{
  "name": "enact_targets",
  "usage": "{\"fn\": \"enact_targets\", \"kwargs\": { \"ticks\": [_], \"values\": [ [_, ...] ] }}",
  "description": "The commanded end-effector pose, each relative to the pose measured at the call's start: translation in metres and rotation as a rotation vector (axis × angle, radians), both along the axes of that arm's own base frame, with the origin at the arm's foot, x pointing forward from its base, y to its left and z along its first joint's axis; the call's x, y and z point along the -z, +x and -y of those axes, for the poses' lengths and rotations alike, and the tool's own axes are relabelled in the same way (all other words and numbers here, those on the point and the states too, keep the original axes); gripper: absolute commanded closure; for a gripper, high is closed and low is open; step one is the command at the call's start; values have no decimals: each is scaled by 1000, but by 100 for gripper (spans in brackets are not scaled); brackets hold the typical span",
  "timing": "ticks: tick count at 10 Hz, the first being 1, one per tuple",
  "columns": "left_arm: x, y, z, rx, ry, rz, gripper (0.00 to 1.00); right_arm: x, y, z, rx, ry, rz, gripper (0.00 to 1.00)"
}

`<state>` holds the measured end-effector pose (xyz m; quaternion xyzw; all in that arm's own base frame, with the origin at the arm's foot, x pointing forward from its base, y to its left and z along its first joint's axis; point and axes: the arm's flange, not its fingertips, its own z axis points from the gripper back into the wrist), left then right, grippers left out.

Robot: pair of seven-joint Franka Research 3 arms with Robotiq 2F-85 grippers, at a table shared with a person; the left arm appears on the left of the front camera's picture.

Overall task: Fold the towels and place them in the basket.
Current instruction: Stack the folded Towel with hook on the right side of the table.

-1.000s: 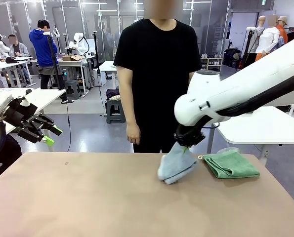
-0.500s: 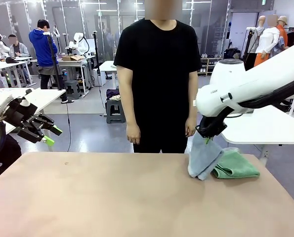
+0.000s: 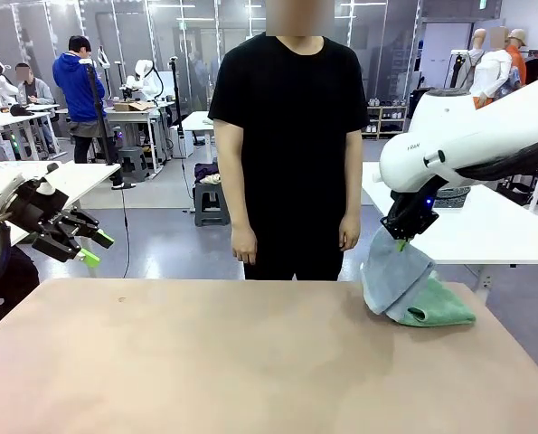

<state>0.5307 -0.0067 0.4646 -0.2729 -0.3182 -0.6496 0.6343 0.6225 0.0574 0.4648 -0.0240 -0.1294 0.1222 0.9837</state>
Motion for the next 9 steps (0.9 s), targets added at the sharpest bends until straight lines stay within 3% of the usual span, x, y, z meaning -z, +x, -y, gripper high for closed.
{"fn": "enact_targets", "kwargs": {
  "ticks": [1,4,5,9],
  "values": [
    [0,0,0,-1,2,4,24,-8,6,10,-22,-3,-39,95],
    [0,0,0,-1,2,4,24,-2,18,17,-12,-17,-56,95],
    [0,0,0,-1,2,4,24,-5,3,9,4,-10,-45,95],
    [0,0,0,-1,2,4,24,-5,3,9,4,-10,-45,95]
  ]
}}
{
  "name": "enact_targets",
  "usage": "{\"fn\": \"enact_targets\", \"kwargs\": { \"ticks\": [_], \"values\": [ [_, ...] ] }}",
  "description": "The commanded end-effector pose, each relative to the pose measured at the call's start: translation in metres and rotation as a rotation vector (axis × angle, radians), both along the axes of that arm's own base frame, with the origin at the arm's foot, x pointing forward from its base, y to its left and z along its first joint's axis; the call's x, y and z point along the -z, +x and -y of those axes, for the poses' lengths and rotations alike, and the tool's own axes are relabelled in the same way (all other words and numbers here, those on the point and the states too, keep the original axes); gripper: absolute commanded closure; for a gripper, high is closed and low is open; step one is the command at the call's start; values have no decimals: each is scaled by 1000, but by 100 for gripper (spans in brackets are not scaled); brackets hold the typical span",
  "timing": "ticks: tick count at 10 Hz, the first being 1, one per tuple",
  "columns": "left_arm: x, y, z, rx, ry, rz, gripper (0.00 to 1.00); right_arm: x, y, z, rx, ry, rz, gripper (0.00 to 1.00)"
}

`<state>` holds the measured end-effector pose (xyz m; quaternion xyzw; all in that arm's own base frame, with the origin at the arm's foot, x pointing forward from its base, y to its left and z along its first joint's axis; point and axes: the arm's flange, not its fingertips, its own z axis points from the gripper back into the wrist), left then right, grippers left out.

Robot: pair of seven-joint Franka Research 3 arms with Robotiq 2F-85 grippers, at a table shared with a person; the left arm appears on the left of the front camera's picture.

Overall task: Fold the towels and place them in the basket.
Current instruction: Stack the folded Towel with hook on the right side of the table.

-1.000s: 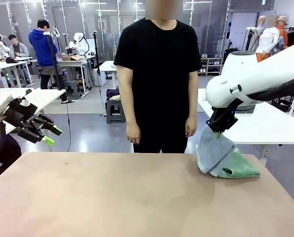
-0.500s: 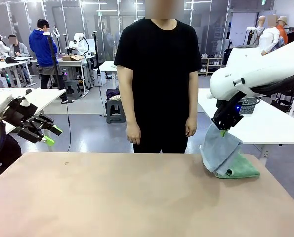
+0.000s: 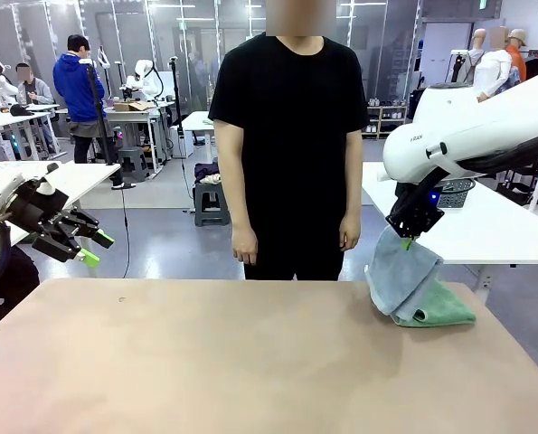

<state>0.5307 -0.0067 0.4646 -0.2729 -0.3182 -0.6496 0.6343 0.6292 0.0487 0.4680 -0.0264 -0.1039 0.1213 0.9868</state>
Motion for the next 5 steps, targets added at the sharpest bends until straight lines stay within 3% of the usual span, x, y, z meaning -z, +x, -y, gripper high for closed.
{"fn": "enact_targets", "kwargs": {
  "ticks": [1,5],
  "values": [
    [0,0,0,-1,2,4,24,-2,-3,0,0,0,5,95],
    [0,0,0,-1,2,4,24,18,16,30,-33,53,-29,94]
  ]
}}
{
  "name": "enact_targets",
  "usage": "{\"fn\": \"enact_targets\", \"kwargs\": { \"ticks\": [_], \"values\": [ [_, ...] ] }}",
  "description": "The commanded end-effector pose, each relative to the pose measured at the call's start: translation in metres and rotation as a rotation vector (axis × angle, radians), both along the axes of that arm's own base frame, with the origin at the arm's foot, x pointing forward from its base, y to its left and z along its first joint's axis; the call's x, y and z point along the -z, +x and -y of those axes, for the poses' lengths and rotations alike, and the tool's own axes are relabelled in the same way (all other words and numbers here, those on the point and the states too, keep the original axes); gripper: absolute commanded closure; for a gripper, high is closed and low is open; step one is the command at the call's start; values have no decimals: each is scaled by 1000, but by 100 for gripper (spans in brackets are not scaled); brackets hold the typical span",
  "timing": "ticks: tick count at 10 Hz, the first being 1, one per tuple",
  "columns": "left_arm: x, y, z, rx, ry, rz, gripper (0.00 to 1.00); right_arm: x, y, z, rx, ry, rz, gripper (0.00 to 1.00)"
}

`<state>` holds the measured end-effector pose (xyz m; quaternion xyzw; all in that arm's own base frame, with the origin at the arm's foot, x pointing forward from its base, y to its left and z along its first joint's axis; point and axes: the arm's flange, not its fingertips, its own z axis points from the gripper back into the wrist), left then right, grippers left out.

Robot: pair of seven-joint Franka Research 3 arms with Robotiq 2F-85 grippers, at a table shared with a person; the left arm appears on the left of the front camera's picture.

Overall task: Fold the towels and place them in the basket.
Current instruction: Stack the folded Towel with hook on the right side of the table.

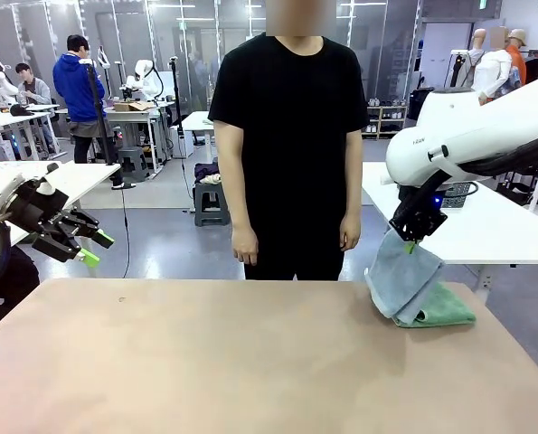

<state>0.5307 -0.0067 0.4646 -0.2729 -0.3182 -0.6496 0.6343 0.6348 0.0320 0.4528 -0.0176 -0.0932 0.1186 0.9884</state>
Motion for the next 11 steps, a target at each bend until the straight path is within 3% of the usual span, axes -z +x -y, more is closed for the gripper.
{"fn": "enact_targets", "kwargs": {
  "ticks": [1,4,6,11],
  "values": [
    [0,0,0,-1,2,4,24,14,20,24,-35,42,-26,94],
    [0,0,0,-1,2,4,24,32,41,53,-53,67,-65,94],
    [0,0,0,-1,2,4,24,43,52,73,7,119,-64,94],
    [0,0,0,-1,2,4,24,67,41,104,137,193,-108,94]
  ]
}}
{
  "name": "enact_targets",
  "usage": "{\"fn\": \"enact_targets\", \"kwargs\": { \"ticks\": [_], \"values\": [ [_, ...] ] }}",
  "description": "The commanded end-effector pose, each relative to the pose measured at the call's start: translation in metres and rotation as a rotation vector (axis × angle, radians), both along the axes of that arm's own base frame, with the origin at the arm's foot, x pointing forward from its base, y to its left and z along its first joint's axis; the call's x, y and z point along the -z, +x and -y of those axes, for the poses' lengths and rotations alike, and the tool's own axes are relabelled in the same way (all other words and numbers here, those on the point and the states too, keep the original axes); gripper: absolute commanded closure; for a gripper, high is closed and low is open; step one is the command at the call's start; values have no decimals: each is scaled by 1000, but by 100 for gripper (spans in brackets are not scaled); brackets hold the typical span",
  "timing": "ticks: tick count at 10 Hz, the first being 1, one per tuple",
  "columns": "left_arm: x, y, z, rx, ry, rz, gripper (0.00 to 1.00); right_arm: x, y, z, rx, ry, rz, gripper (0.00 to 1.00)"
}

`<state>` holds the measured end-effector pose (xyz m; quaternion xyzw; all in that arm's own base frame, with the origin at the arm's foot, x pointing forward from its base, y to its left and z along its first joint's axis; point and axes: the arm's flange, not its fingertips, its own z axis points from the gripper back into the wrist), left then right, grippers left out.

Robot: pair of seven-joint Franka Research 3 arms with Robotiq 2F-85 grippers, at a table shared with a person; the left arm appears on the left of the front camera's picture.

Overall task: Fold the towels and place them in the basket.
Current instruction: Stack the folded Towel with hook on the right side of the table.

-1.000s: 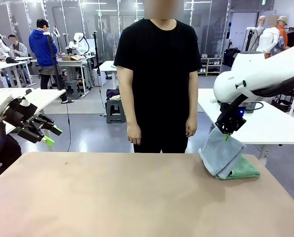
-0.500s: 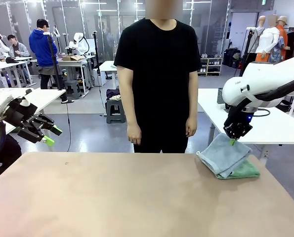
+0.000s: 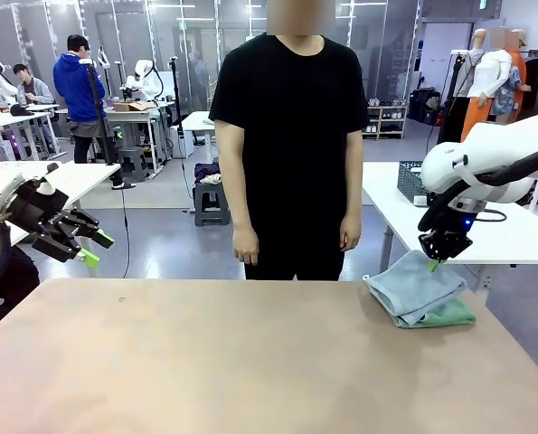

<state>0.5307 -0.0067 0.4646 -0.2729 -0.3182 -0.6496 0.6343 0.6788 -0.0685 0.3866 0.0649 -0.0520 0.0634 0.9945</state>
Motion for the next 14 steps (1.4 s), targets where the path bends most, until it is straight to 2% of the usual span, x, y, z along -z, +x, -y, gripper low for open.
{"fn": "enact_targets", "kwargs": {
  "ticks": [1,4,5,6,7,8,9,10,11,12,13,14],
  "values": [
    [0,0,0,-1,2,4,24,6,-6,10,61,43,-5,94],
    [0,0,0,-1,2,4,24,14,-9,26,110,57,-6,94],
    [0,0,0,-1,2,4,24,14,-9,28,120,55,-7,74],
    [0,0,0,-1,2,4,24,14,-8,28,114,49,-2,74],
    [0,0,0,-1,2,4,24,13,-7,28,108,48,6,54],
    [0,0,0,-1,2,4,24,10,-6,27,102,47,10,72],
    [0,0,0,-1,2,4,24,7,-6,27,97,39,10,34],
    [0,0,0,-1,2,4,24,1,-9,27,83,16,17,52],
    [0,0,0,-1,2,4,24,-14,-18,23,73,-13,8,14],
    [0,0,0,-1,2,4,24,-43,-40,19,54,-49,19,43],
    [0,0,0,-1,2,4,24,-75,-67,15,40,-62,44,0],
    [0,0,0,-1,2,4,24,-112,-101,8,55,-86,76,0]
  ]
}}
